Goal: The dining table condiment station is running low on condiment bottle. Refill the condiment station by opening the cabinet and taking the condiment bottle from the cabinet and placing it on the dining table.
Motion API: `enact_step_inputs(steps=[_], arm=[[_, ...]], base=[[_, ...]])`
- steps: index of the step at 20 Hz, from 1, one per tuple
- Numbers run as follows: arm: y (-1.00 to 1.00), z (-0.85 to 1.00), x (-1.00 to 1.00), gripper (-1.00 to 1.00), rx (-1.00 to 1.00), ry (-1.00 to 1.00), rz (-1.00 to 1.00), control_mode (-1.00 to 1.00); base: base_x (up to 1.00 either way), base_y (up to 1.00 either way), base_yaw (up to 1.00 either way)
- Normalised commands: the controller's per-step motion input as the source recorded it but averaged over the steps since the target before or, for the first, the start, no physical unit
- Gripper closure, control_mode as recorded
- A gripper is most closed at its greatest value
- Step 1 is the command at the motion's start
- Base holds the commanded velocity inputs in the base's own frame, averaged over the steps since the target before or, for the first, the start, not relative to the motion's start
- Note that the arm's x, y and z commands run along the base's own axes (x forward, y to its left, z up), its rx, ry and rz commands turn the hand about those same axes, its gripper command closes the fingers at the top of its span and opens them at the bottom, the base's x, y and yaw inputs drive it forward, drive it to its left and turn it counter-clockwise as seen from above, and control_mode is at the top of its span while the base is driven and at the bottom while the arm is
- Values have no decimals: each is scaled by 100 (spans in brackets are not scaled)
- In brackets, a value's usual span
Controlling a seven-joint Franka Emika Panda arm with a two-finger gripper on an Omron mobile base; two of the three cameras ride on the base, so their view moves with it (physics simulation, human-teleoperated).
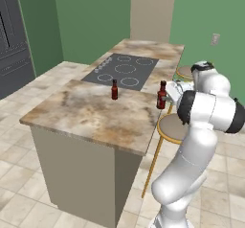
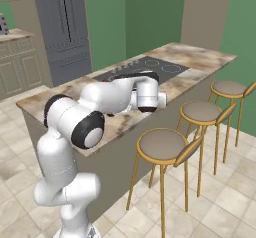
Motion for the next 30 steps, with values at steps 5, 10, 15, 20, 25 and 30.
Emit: enact_step_inputs(steps=[5,10,15,20,25,30], arm=[[-1,-39,42,100,-3,-5,1,-100],[0,-19,58,100,0,-1,-12,-100],[0,-17,48,100,0,0,-21,-100],[15,-2,42,100,-3,0,-22,-100],[30,-6,1,100,-16,0,-22,-100],[18,-9,4,100,-17,-3,-23,-100]], base=[[0,0,0],[0,0,0],[0,0,0],[0,0,0],[0,0,0],[0,0,0]])
